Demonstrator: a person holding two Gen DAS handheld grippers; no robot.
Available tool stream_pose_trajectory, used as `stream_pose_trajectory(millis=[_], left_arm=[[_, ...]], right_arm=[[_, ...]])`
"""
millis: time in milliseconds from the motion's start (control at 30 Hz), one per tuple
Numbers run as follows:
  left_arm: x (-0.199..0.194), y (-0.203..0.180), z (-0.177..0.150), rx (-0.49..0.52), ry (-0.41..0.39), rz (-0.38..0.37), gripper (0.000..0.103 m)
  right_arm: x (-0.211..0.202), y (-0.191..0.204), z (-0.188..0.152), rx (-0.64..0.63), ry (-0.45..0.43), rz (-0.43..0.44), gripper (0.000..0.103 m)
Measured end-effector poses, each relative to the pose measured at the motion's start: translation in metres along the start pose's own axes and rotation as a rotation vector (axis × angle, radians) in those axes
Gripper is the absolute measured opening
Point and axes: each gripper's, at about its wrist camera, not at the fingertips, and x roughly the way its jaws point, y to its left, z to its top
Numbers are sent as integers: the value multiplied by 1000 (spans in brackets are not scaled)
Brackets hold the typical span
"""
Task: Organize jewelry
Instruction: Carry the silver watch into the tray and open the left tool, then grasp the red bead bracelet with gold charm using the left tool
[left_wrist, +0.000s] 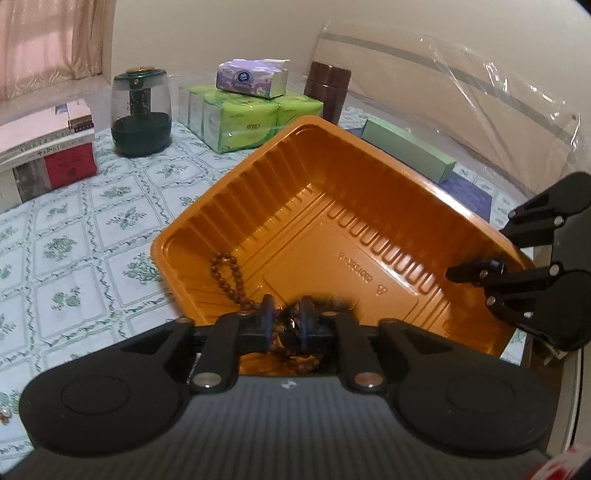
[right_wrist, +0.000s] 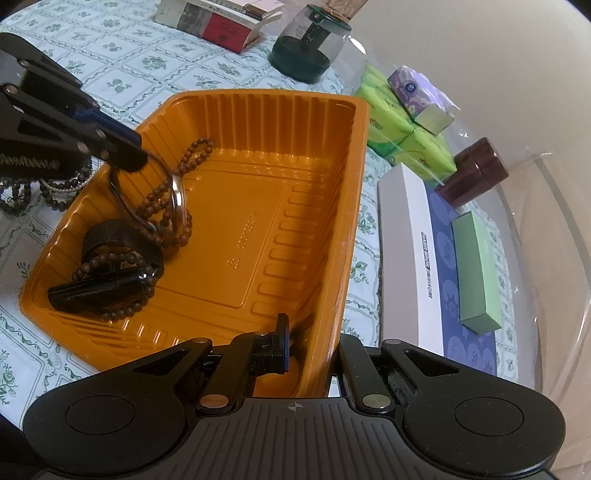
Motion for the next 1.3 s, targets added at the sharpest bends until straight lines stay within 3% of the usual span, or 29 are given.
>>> stream_pose_trajectory(millis=[33,233,467,567,633,833,1067,1300], left_arm=[[-1,2,-1,-14,-8,-8,37],[-26,28,-11,-58,-37,46,37],[-74,73,-42,-108,-71,222,38],[-100,96,-64,-149,-87,290,43],[-114,109,-78,-166,-87,349,49],[-145,150,-119,-252,-66,485,49],[-155,163,-141,-273,-52,512,49],[-128,141,-138,-186,-36,449,42]], right_arm=[[0,0,0,4,4,2,7],[-1,1,0,3,-2,0,7],[-2,2,-1,1,-6,-4,7],[-3,2,-1,-1,-6,-6,7],[-3,3,-1,-3,-7,-9,7],[-4,3,-1,-3,-5,-9,7],[-5,2,-1,-4,-5,-10,7],[-5,2,-1,-4,-5,-10,7]])
